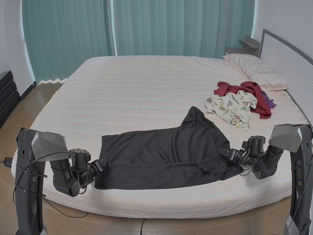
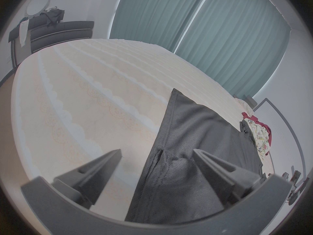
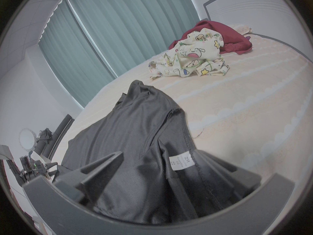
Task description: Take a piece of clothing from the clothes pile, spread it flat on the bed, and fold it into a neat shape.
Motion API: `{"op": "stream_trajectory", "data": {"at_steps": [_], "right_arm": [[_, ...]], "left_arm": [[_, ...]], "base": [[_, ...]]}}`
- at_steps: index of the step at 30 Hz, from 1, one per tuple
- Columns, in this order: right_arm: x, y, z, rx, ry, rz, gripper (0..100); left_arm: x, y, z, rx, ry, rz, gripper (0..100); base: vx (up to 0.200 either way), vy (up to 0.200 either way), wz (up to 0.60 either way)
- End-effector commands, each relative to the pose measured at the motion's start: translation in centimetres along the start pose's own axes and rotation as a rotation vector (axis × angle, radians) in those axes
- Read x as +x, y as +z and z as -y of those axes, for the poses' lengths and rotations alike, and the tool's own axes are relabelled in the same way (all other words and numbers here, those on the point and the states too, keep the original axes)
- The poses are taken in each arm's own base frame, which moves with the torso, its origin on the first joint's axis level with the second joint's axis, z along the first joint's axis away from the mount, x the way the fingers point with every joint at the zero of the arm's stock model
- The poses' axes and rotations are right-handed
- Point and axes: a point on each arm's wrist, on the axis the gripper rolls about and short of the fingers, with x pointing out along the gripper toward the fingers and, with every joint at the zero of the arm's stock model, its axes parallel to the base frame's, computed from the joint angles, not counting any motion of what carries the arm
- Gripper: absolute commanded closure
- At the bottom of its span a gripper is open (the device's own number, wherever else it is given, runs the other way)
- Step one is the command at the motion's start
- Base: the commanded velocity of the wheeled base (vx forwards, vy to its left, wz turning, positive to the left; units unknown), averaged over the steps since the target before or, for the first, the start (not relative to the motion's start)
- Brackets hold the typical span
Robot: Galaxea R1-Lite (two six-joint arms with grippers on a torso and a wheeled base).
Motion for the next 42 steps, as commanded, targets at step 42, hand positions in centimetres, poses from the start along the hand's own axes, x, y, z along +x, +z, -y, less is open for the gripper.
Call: {"op": "stream_trajectory", "data": {"at_steps": [42], "right_arm": [[-4.6, 0.9, -0.1, 0.297, -0.049, 0.051, 0]], "left_arm": [[-2.9, 4.2, 0.7, -0.102, -0.045, 0.105, 0]], "base": [[0.114, 0.0, 0.0]]}}
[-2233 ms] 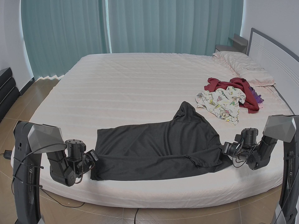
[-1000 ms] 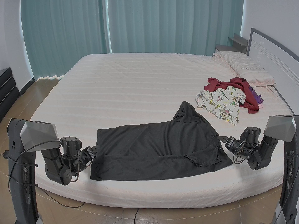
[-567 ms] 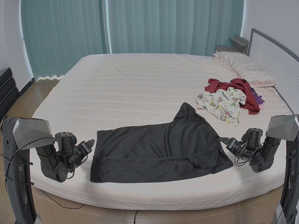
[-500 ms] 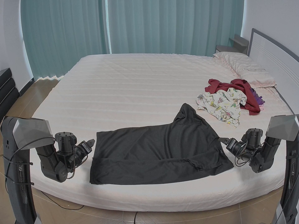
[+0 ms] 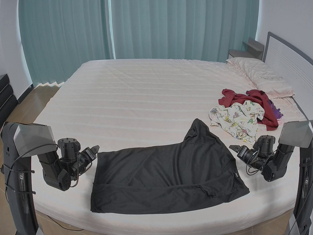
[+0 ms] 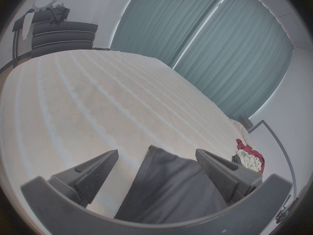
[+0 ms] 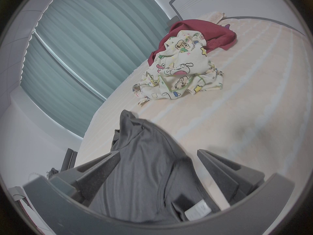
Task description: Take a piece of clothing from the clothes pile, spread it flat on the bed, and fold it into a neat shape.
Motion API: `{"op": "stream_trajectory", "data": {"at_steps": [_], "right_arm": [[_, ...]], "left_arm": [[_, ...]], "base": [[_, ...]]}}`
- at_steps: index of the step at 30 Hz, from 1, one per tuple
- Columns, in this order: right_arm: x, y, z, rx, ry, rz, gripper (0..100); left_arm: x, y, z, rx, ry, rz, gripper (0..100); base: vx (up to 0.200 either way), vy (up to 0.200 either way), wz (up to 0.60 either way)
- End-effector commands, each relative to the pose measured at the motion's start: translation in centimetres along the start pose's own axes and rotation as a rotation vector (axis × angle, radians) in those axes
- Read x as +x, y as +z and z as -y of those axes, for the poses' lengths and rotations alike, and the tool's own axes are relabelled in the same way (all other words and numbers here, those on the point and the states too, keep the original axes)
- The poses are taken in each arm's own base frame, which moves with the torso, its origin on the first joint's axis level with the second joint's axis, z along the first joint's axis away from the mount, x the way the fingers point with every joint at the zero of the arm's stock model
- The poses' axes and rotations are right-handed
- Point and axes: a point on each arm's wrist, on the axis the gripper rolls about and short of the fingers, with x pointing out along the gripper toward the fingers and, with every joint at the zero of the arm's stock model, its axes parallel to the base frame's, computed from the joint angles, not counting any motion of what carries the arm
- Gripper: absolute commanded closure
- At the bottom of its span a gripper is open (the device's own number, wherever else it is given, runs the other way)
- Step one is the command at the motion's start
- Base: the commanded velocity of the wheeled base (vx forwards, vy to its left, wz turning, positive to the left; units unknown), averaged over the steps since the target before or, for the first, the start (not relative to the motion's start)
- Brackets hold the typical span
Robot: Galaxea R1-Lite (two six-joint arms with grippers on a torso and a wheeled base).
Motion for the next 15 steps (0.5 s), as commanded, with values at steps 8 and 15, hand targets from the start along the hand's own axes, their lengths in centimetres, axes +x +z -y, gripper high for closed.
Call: {"op": "stream_trajectory", "data": {"at_steps": [8, 15], "right_arm": [[0.0, -0.1, -0.1, -0.002, 0.003, -0.003, 0], [-0.1, -0.3, -0.3, -0.005, 0.006, -0.01, 0]], "left_arm": [[0.6, -1.2, -0.3, 0.005, -0.007, -0.045, 0], [1.5, -2.6, -0.3, 0.02, -0.006, -0.075, 0]], "base": [[0.0, 0.0, 0.0], [0.0, 0.0, 0.0]]}}
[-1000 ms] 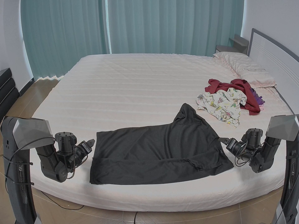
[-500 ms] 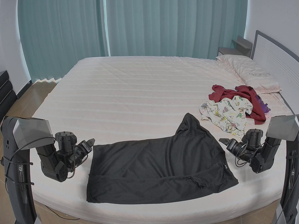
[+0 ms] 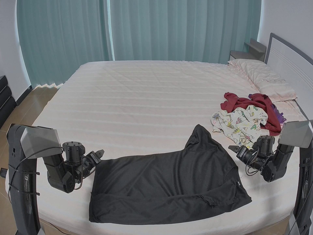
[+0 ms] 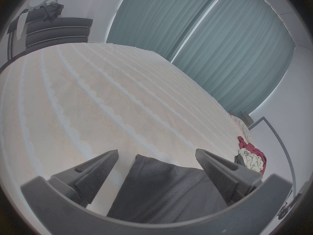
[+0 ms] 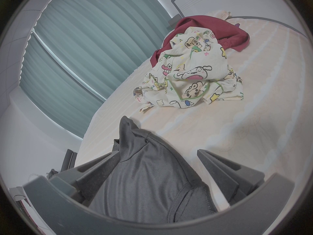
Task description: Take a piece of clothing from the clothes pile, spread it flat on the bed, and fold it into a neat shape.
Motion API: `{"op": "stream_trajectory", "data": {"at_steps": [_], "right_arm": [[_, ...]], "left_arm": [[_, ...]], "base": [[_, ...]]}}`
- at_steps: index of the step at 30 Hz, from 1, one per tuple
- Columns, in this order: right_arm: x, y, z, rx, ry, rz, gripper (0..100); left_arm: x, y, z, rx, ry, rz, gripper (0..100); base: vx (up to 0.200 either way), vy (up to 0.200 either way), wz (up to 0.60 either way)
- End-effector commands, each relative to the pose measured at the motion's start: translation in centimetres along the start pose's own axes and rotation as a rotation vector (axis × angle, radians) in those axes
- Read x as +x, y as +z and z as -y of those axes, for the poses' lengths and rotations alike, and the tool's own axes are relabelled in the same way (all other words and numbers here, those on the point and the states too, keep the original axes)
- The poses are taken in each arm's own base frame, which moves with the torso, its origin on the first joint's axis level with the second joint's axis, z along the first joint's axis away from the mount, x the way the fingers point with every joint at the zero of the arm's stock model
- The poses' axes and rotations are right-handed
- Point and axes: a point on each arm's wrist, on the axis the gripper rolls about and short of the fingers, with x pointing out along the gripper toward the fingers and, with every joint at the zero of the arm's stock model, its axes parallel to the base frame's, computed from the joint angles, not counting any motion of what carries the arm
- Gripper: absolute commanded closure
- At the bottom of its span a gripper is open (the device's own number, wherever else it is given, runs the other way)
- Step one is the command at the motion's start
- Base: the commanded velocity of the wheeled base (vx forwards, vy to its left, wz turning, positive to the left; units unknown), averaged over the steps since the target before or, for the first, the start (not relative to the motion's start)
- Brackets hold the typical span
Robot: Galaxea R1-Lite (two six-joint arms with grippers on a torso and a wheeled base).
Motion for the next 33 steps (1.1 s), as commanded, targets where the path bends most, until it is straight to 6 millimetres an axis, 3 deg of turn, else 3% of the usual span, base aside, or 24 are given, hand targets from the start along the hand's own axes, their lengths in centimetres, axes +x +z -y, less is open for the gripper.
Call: {"op": "stream_trajectory", "data": {"at_steps": [1, 11, 17, 18, 25, 33], "right_arm": [[0.0, -0.1, -0.1, -0.002, 0.002, -0.003, 0], [0.0, -0.1, -0.1, -0.004, 0.003, -0.004, 0], [0.0, -0.4, -0.4, -0.013, 0.008, -0.013, 0], [0.0, -0.5, -0.4, -0.013, 0.007, -0.014, 0], [0.7, -0.4, -1.6, -0.05, 0.041, -0.012, 0], [4.5, 0.3, -3.7, -0.131, 0.053, -0.054, 0]], "left_arm": [[0.7, -1.1, -0.3, 0.008, 0.011, -0.025, 0], [1.6, -2.8, -0.2, 0.051, 0.014, -0.056, 0], [2.5, -2.6, -0.2, 0.055, 0.007, -0.039, 0], [2.5, -2.6, -0.2, 0.055, 0.008, -0.04, 100], [2.5, -2.4, -0.1, 0.052, 0.021, -0.013, 100], [2.3, -1.8, 0.2, 0.039, 0.025, 0.088, 100]], "base": [[0.0, 0.0, 0.0], [0.0, 0.0, 0.0], [0.0, 0.0, 0.0], [0.0, 0.0, 0.0], [0.0, 0.0, 0.0], [0.0, 0.0, 0.0]]}}
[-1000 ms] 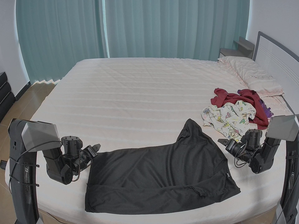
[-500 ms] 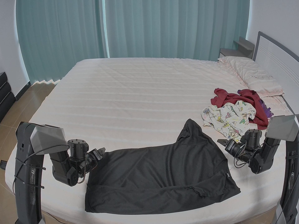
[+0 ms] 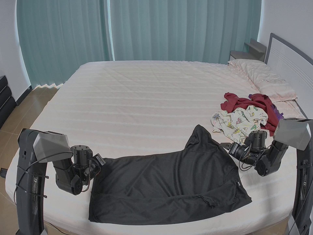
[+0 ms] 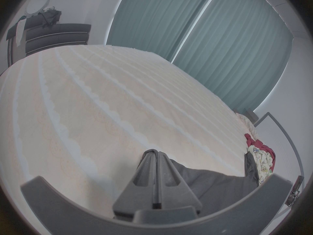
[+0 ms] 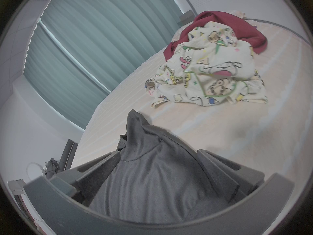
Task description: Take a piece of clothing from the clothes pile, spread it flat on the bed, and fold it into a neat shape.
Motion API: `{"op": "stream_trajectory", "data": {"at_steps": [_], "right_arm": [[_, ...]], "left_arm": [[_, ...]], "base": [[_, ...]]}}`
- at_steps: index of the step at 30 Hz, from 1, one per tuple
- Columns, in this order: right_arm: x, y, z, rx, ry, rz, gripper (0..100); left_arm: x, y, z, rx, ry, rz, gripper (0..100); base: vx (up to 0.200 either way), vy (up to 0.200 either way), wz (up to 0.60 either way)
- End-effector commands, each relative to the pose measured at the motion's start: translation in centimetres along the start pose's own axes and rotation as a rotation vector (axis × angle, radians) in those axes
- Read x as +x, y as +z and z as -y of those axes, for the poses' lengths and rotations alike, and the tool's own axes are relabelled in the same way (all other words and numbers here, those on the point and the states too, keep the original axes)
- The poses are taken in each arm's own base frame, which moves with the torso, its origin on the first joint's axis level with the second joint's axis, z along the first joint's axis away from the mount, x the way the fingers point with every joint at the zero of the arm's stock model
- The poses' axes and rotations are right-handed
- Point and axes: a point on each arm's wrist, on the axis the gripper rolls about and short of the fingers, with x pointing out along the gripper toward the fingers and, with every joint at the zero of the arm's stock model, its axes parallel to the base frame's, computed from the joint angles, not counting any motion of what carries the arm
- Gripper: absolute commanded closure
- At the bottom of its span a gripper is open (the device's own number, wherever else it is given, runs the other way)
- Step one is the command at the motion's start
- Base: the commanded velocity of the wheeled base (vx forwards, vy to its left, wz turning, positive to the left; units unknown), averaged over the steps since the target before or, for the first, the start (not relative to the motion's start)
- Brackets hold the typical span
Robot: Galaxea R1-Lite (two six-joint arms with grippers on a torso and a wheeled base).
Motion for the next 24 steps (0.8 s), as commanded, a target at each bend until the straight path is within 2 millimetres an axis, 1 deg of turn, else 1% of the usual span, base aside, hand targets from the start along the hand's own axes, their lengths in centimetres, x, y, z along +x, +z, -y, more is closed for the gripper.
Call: {"op": "stream_trajectory", "data": {"at_steps": [1, 4, 8, 14, 17, 18, 24], "right_arm": [[3.2, 0.5, -1.2, -0.071, 0.015, -0.025, 0], [4.5, 0.1, -1.7, -0.123, 0.003, -0.044, 0], [5.6, 0.3, -2.1, -0.184, 0.006, -0.033, 0], [8.5, 0.2, -1.5, -0.349, -0.011, -0.048, 0], [8.5, 0.2, -1.5, -0.349, -0.011, -0.048, 0], [9.9, 0.7, -1.8, -0.407, 0.004, -0.023, 0], [11.1, 1.2, -2.6, -0.412, 0.016, -0.027, 0]], "left_arm": [[-0.2, 0.4, 0.2, -0.012, -0.013, 0.06, 100], [-0.4, 0.9, 0.1, -0.017, -0.001, 0.078, 100], [-0.7, 1.2, -0.1, -0.022, 0.007, 0.082, 100], [-0.6, 0.9, -0.3, -0.018, 0.013, 0.073, 100], [-0.6, 0.9, -0.3, -0.018, 0.013, 0.073, 100], [-0.6, 0.8, -0.3, -0.018, 0.015, 0.071, 100], [-0.6, 0.8, -0.3, -0.018, 0.015, 0.071, 100]], "base": [[0.0, 0.0, 0.0], [0.0, 0.0, 0.0], [0.0, 0.0, 0.0], [0.0, 0.0, 0.0], [0.0, 0.0, 0.0], [0.0, 0.0, 0.0], [0.0, 0.0, 0.0]]}}
